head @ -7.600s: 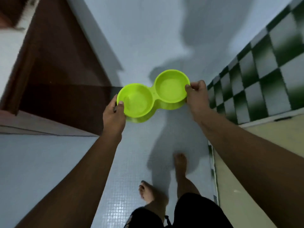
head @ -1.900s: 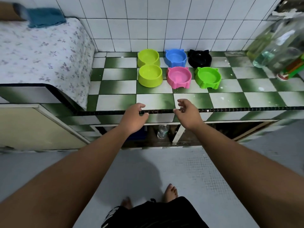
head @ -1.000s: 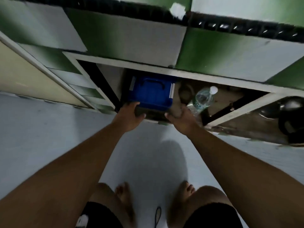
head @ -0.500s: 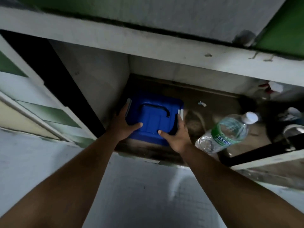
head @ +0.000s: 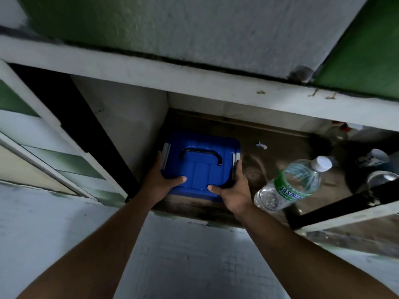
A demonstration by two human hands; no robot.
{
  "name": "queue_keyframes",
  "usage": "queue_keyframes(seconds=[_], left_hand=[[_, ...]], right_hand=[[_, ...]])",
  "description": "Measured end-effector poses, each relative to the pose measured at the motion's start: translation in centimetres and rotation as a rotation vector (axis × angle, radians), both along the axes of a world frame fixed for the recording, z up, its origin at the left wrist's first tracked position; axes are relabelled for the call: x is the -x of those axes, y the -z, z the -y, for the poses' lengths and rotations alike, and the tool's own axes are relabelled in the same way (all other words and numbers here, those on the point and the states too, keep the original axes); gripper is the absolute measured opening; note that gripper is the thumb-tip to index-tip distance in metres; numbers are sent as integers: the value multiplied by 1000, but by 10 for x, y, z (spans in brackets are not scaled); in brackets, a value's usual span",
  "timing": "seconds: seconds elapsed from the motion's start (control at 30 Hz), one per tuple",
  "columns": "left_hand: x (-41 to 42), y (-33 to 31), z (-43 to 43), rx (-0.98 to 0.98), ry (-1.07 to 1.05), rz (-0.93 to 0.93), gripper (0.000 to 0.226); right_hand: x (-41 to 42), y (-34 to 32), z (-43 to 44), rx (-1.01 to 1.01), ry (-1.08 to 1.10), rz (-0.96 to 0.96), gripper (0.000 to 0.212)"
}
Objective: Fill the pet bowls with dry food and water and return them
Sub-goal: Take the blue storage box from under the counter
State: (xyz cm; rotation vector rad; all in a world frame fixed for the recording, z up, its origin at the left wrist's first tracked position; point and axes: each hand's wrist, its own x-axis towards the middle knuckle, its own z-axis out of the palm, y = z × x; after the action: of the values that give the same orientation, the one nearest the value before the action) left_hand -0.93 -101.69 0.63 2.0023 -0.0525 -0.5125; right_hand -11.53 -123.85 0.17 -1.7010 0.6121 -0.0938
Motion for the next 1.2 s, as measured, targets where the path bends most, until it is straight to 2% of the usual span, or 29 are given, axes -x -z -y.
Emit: queue_keyframes(seconds=[0.17,0.23,0.37,0.5,0.57,0.67,0.83,1.0,1.1,1.2], left_hand=[[49,-34,-9,-13,-55,-2,127],[75,-60,-22,-9,-71,-18,133],[131,-108,-52,53,-83,-96,138],[193,-219,-64,49,-81,-119,106],[213,-265,-72,13,-86,-108,98],[242,-329,-86,-8,-92,-131,102],[281,-429,-102,0,-141,-195,115],[311,-509,-108,-7,-201,-162,108],[328,-549,-102,-2,-293,-112,92],[337,-583,-95,85,-413,-68,73]], right_hand=[[33,-27,-1,-49,7,-74,144],[59,-45,-7,-61,5,-112,151],[117,-124,-28,-34,-28,-127,129],[173,-215,-54,-59,-41,-159,117],[196,-259,-64,-59,-61,-171,107],[225,-321,-73,-35,-96,-159,104],[268,-422,-80,-15,-105,-164,85],[293,-499,-75,49,-140,-157,75],[295,-537,-69,73,-164,-120,74],[286,-570,-58,64,-220,-41,74]])
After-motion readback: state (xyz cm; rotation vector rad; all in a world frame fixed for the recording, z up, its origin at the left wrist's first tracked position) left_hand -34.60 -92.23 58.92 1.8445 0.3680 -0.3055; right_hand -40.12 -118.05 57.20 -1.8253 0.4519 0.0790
